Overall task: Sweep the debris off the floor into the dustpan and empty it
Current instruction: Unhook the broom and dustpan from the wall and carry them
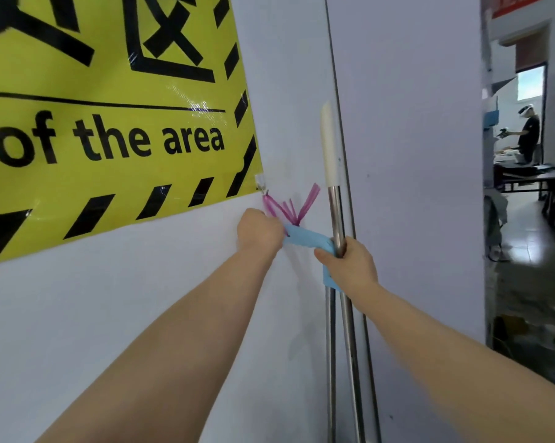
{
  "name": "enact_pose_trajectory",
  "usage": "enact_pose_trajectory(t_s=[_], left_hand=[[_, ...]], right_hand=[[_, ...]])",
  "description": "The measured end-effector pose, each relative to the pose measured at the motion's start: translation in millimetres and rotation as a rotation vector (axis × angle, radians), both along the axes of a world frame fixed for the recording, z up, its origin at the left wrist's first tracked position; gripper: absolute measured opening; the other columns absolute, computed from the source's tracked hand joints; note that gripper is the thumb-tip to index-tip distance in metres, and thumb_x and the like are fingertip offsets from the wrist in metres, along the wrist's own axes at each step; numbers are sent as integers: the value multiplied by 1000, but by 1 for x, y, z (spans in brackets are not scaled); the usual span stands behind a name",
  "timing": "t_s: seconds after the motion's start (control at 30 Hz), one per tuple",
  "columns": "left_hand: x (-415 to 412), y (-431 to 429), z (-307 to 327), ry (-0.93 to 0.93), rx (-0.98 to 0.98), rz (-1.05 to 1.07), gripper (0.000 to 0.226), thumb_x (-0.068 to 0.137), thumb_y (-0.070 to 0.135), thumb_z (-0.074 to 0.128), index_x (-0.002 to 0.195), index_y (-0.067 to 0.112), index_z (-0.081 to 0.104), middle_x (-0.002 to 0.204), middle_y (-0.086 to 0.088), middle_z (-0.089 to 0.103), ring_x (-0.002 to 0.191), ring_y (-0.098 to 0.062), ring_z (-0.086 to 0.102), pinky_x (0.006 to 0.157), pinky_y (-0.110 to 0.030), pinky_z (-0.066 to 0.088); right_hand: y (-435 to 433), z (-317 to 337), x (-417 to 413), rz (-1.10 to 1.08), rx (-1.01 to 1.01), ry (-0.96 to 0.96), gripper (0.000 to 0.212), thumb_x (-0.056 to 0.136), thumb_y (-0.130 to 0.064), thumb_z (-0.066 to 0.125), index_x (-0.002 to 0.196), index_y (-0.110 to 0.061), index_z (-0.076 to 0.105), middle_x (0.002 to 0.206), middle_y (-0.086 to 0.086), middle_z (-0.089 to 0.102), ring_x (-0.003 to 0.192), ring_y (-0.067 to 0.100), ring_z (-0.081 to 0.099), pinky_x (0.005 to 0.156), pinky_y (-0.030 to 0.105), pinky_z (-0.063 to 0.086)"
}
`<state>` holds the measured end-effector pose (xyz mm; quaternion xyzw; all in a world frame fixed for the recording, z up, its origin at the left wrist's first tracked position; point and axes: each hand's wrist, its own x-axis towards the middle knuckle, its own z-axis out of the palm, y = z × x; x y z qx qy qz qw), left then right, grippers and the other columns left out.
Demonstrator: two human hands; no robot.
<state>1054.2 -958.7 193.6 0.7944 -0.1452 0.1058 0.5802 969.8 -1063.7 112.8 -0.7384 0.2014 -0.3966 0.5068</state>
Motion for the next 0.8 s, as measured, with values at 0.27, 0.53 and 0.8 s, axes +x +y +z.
enact_pose_trajectory(t_s=[0.27,0.53,0.8], left_hand=[[-10,-5,6,43,8,47,26,96,16,53,108,-4,65,96,-21,71,78,-34,72,72,-41,62],[-4,-18,3,-87,25,85,26,91,22,55,106,7,71,99,-13,71,87,-33,68,81,-43,58],[-17,-32,-1,-181,5,50,22,88,24,61,106,13,68,104,-10,69,92,-30,65,83,-44,57]], right_hand=[[-8,17,1,129,-32,-80,23,84,-27,73,95,-8,65,68,-2,53,68,16,55,68,34,50],[-19,30,-7,122,3,-111,19,83,-28,75,85,-13,63,66,-4,53,68,17,55,70,35,51],[-23,27,-25,100,-4,-80,20,82,-31,75,85,-15,64,70,-3,57,73,18,61,76,40,56]])
